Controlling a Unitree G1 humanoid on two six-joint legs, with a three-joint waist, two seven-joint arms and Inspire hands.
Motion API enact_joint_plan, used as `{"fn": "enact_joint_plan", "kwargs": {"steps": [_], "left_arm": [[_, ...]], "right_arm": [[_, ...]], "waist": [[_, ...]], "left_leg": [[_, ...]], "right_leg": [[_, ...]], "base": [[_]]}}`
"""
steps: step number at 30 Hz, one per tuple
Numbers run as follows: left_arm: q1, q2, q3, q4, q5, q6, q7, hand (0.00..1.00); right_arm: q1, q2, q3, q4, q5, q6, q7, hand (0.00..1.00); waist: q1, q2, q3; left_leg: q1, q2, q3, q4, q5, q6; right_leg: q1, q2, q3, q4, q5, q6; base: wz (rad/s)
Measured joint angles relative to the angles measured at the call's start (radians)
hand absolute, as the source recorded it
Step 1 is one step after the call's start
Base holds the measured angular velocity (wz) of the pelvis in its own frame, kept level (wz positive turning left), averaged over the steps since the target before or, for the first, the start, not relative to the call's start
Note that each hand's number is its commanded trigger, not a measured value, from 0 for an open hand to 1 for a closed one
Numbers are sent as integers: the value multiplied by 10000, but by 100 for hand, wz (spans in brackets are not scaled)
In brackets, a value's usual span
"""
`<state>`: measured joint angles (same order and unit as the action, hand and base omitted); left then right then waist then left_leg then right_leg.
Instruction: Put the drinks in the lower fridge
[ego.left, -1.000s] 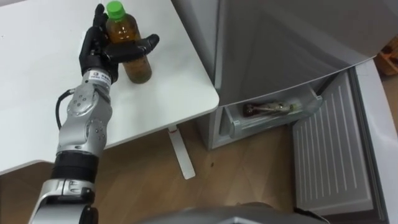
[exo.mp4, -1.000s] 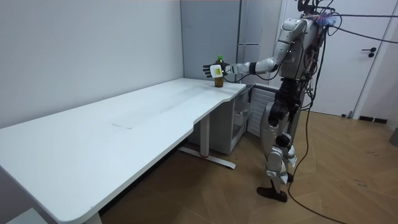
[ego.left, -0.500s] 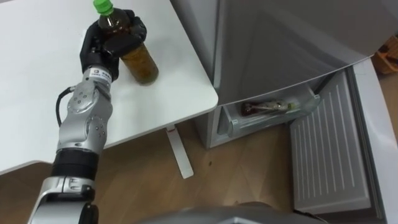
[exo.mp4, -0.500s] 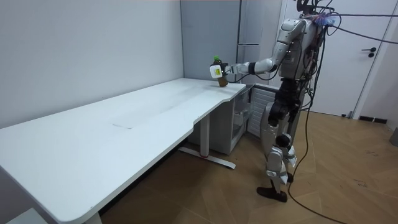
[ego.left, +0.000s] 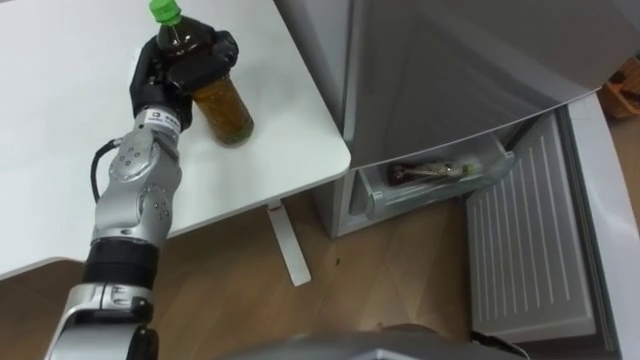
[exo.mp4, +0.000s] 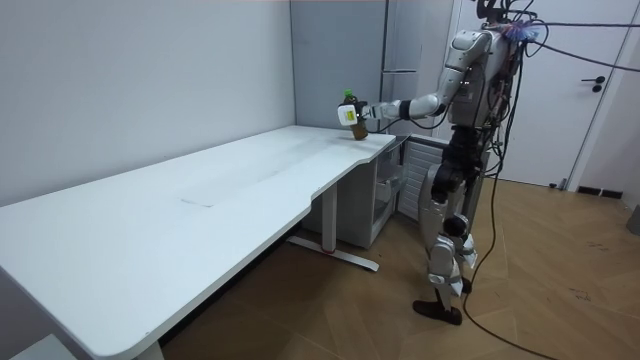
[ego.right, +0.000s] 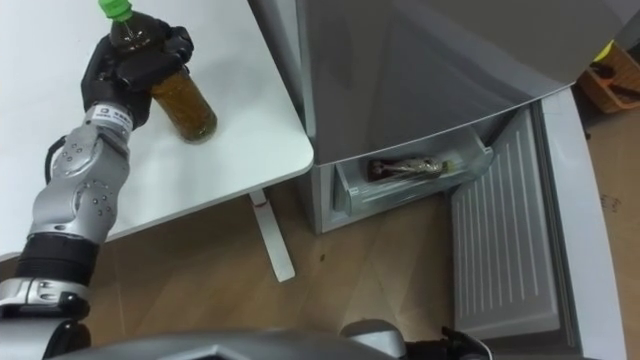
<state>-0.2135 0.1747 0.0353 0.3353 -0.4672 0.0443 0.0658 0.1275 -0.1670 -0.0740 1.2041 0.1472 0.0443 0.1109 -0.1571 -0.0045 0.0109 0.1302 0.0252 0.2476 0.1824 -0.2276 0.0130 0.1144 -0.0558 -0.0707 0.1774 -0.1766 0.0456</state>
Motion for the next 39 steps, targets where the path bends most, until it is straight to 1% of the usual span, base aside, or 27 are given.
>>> {"fn": "enact_joint_plan", "kwargs": {"steps": [5,8,11,14,16,19,21,22,24,26,28,29,31,32,34,35,37,39], "left_arm": [[1,-14,-12,-319,100,49,-1,100],[1,-16,-16,-931,124,55,-3,100],[5,-38,-33,-1734,479,55,-45,100],[78,-56,-91,-2318,456,56,-48,100],[391,-79,-348,-3049,402,55,-82,100],[572,-78,-758,-3491,239,55,-323,100],[614,-85,-886,-3622,257,57,-537,100],[656,-90,-966,-3738,238,58,-623,100],[861,-91,-980,-4106,173,57,-819,100],[1149,-87,-1084,-4416,-42,55,-975,100],[1600,-40,-1308,-4629,-295,56,-1217,100],[1717,-24,-1359,-4690,-406,57,-1260,100],[2049,37,-1430,-4834,-903,66,-1455,100],[2125,46,-1431,-4882,-930,77,-1492,100],[2330,66,-1432,-5227,-958,211,-1654,100],[2362,80,-1432,-5325,-957,221,-1681,100],[2385,146,-1410,-5687,-973,221,-1852,100],[2511,144,-1371,-5835,-1192,211,-2106,100]], "right_arm": [[-116,-4,132,10,-1,-27,37,0],[-166,-37,152,13,-10,-27,243,0],[-226,-60,260,13,-141,-26,341,0],[-316,-148,574,2,-229,-29,328,0],[-339,-219,907,-32,-227,-35,318,0],[-402,-339,1337,-31,-229,-36,313,0],[-474,-360,1422,-27,-387,-36,314,0],[-521,-378,1514,-27,-547,-36,314,0],[-676,-403,1650,-37,-840,-30,316,0],[-715,-425,1758,-208,-966,-1,324,0],[-765,-422,2104,-528,-1105,-20,325,0],[-831,-402,2117,-535,-1113,-26,338,0],[-1119,-174,2186,-567,-1121,-139,354,0],[-1174,-114,2259,-593,-1113,-168,382,0],[-1234,43,2502,-686,-1109,-282,545,0],[-1240,70,2510,-709,-1108,-283,582,0],[-1257,131,2514,-757,-1102,-282,759,0],[-1264,142,2519,-813,-1104,-240,889,0]], "waist": [[26,6,-3],[114,11,-5],[294,12,-6],[474,14,-7],[639,11,-6],[877,7,-4],[1046,7,-4],[1115,4,-5],[1137,-6,-12],[1308,-3,-15],[1387,-8,-19],[1411,-8,-19],[1480,-10,-19],[1520,-10,-19],[1669,-6,-23],[1718,-1,-27],[1929,6,-39],[1991,13,-46]], "left_leg": [[-23,-1,1,6,1,0],[-38,-1,2,3,1,0],[-148,2,-5,67,1,1],[-137,3,-34,75,2,1],[-157,-1,-79,70,2,1],[-165,-11,-160,73,2,1],[-180,-10,-228,93,2,1],[-241,-9,-272,148,2,1],[-432,-10,-378,228,2,2],[-506,-3,-423,256,4,3],[-556,-13,-656,359,4,3],[-579,-15,-693,391,4,3],[-691,-30,-932,486,4,3],[-709,-32,-988,518,4,3],[-726,-37,-1136,562,4,3],[-746,-40,-1168,575,4,3],[-856,-54,-1287,672,5,4],[-853,-52,-1362,696,6,6]], "right_leg": [[-22,0,19,-34,2,-4],[-48,2,36,-32,2,-4],[-134,1,33,-23,2,-4],[-99,0,6,-31,2,-4],[-77,-7,-57,-44,2,-4],[-6,-20,-188,-66,2,-3],[-2,-20,-211,-67,2,-3],[-22,-26,-256,-63,2,-4],[-134,-49,-419,-43,4,-7],[-175,-53,-489,-31,10,-16],[-69,-87,-844,-34,9,-15],[-65,-94,-886,-36,9,-15],[-24,-106,-1107,-66,9,-15],[1,-110,-1179,-65,9,-14],[70,-113,-1340,-71,7,-12],[76,-117,-1373,-71,7,-12],[80,-131,-1527,-72,7,-11],[126,-136,-1535,-67,6,-11]], "base": [[0],[0],[0],[1],[8],[12],[8],[8],[14],[11],[28],[25],[26],[28],[22],[19],[16],[12]]}}
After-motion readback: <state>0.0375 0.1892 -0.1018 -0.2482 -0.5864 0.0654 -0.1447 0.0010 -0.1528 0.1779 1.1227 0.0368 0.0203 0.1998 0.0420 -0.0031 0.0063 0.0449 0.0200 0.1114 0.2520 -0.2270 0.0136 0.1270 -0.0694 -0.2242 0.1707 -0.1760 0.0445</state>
